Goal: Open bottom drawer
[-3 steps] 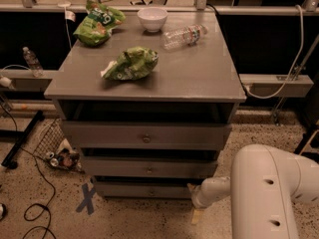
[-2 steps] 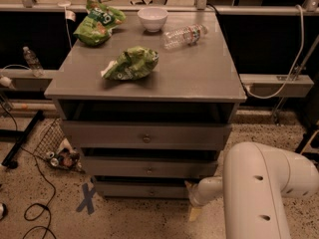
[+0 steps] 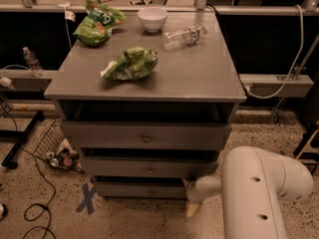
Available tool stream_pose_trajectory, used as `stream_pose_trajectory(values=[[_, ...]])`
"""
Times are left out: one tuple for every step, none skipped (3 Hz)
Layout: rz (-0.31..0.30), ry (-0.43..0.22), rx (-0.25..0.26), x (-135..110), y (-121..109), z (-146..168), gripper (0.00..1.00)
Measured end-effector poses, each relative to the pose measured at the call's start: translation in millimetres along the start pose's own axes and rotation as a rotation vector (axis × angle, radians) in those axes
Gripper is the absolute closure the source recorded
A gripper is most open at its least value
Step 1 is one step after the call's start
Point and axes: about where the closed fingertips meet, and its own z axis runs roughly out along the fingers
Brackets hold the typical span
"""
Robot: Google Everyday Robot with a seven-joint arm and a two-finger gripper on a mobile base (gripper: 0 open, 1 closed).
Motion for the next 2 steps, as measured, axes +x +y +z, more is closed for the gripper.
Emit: stream_pose_trajectory(values=[[0.001,-0.027,-0.030,0.4,-5.2,20.4,0.26],[-0.003,-0.042,-0.050,2.3,-7.2,30.2,0.50]])
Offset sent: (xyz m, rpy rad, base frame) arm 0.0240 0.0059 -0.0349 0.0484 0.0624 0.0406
